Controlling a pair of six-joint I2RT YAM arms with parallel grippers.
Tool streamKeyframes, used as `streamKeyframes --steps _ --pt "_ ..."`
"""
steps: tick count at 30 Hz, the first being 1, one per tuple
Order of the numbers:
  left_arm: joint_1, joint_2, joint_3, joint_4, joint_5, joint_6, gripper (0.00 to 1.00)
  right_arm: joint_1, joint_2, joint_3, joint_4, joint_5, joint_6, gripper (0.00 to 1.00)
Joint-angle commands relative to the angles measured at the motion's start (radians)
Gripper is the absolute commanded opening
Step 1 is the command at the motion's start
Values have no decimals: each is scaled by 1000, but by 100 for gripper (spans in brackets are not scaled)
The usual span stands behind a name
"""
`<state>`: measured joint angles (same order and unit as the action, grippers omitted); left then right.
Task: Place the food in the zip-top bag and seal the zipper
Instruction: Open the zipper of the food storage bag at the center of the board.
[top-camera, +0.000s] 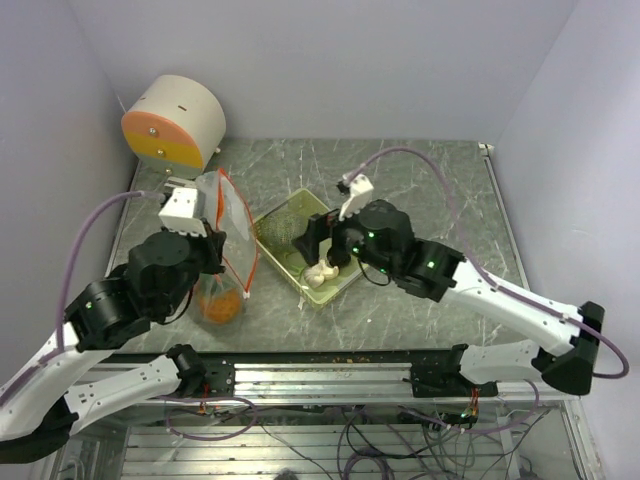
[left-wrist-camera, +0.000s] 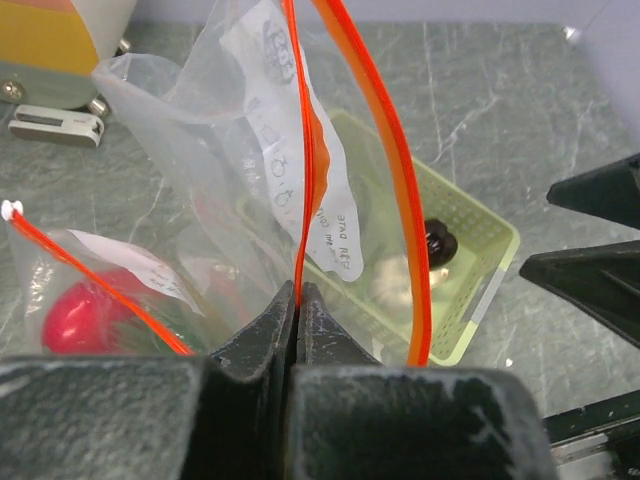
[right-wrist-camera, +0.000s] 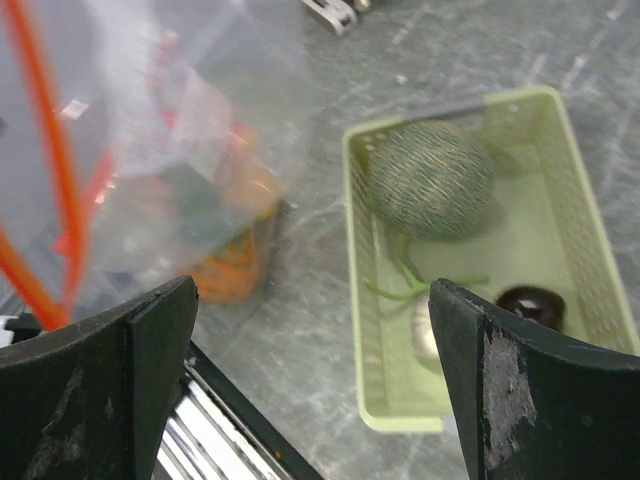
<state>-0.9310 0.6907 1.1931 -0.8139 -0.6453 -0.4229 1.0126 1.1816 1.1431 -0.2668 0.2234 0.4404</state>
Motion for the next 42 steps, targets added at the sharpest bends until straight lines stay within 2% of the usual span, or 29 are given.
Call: streamKeyframes --steps 1,5,14,22,26,29,32,37,42 --pt "4 39 -25 41 40 -7 7 66 85 115 73 29 -59 100" --pt "4 55 -35 55 54 -11 7 100 134 153 135 26 -80 100" --pt "5 70 -50 84 69 -7 7 147 257 210 162 115 -94 100" --pt "5 75 -57 108 99 -17 7 198 372 279 168 377 -100 98" --pt "5 89 -60 109 123 -22 7 228 458 347 142 593 -99 98" --pt "5 88 -40 43 97 -24 7 228 489 376 55 766 -47 98" --pt "5 64 -1 -75 16 -35 7 214 445 317 22 879 -11 98" --pt "5 -5 58 -202 -101 -48 7 110 332 186 -3 778 37 97" --pt "5 -48 88 -274 -154 -54 7 18 255 78 109 465 -56 96"
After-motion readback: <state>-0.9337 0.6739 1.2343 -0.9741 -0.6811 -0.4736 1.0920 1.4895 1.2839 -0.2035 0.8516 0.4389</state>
